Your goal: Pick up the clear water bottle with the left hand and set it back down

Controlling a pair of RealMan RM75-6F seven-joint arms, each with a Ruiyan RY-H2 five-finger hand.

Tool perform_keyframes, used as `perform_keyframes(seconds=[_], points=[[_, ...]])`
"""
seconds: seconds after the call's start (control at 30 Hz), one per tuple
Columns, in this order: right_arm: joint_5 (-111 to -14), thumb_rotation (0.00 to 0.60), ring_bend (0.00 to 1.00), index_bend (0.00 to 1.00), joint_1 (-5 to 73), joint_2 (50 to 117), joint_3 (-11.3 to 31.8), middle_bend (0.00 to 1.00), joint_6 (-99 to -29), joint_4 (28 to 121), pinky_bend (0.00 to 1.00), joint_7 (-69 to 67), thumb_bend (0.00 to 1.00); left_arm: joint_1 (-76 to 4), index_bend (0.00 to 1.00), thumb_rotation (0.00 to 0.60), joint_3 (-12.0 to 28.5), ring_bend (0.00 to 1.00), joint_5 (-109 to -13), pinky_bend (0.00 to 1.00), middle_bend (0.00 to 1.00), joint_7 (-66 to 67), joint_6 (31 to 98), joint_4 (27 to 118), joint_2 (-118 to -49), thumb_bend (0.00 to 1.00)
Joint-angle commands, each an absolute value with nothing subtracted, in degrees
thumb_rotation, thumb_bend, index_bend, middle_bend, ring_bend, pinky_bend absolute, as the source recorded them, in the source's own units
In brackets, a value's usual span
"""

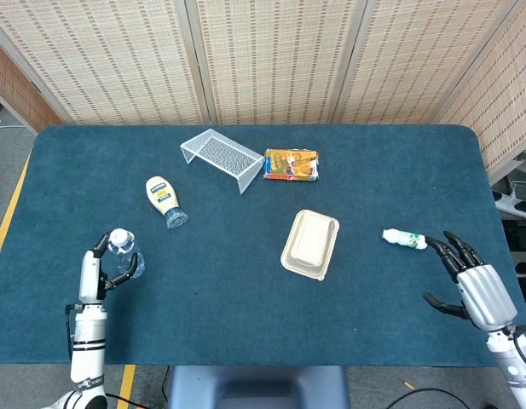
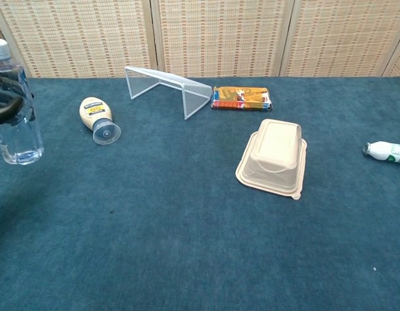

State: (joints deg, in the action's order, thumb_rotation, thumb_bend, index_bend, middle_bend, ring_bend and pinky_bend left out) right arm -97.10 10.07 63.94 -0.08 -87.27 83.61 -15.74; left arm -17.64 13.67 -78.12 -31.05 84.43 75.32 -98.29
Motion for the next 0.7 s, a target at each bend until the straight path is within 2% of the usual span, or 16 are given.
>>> perform_keyframes(seconds=[0.03, 0.27, 0.7], points=[[-97.0, 0.600, 0.00, 0.01, 10.2, 63.8, -0.2, 0.15, -86.8, 83.8, 0.15, -15.6, 0.12, -17.8, 0.71, 0.600, 13.7, 0.59, -78.1, 0.64, 0.71, -33.1, 86.0, 66.5, -104.8, 0.71], [-96.8, 0.600, 0.00, 0.01, 10.4, 63.5, -0.3, 0.15, -86.3, 84.1, 0.15, -15.7, 0.12, -18.0, 0.71, 0.600, 14.3, 0.59, -78.2, 0.64, 0.70, -37.6, 86.7, 57.7, -110.4, 0.71], [-96.8, 0.600, 0.00, 0.01, 10.6, 63.4, -0.5, 0.15, -85.6, 84.4, 0.16, -15.6, 0.12, -17.8, 0.71, 0.600, 14.4, 0.59, -78.6, 0.63, 0.70, -40.1, 87.1, 51.5, -113.0, 0.71]])
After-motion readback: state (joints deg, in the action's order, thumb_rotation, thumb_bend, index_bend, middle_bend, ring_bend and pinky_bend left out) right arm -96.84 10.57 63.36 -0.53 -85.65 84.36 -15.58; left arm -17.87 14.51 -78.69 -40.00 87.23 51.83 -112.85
